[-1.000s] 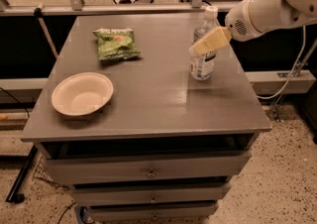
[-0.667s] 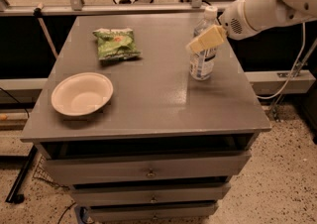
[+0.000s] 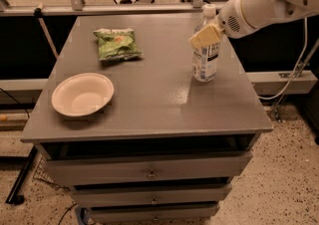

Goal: Pick blue plastic bottle

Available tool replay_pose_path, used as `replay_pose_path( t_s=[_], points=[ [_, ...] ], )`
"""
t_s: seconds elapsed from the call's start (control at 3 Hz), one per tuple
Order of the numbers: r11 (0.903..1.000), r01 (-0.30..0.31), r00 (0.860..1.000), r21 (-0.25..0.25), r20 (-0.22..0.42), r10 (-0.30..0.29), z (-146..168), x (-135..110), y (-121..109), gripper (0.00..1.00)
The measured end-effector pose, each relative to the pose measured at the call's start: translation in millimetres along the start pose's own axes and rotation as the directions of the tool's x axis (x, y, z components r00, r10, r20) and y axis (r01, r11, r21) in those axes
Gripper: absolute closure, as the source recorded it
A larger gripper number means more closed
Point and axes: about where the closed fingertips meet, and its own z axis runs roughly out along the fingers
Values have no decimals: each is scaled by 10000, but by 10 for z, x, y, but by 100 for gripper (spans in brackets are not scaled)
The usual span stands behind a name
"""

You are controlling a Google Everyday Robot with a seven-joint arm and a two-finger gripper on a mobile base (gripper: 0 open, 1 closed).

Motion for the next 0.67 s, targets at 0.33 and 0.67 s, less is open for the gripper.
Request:
replay_pose_path(
  t_s=[0.33,0.67],
  points=[
    [9994,357,9993,47,-133,-356,-167,-28,-38,83],
    [9948,852,9964,559,-14,-853,-487,-98,-152,100]
  ],
)
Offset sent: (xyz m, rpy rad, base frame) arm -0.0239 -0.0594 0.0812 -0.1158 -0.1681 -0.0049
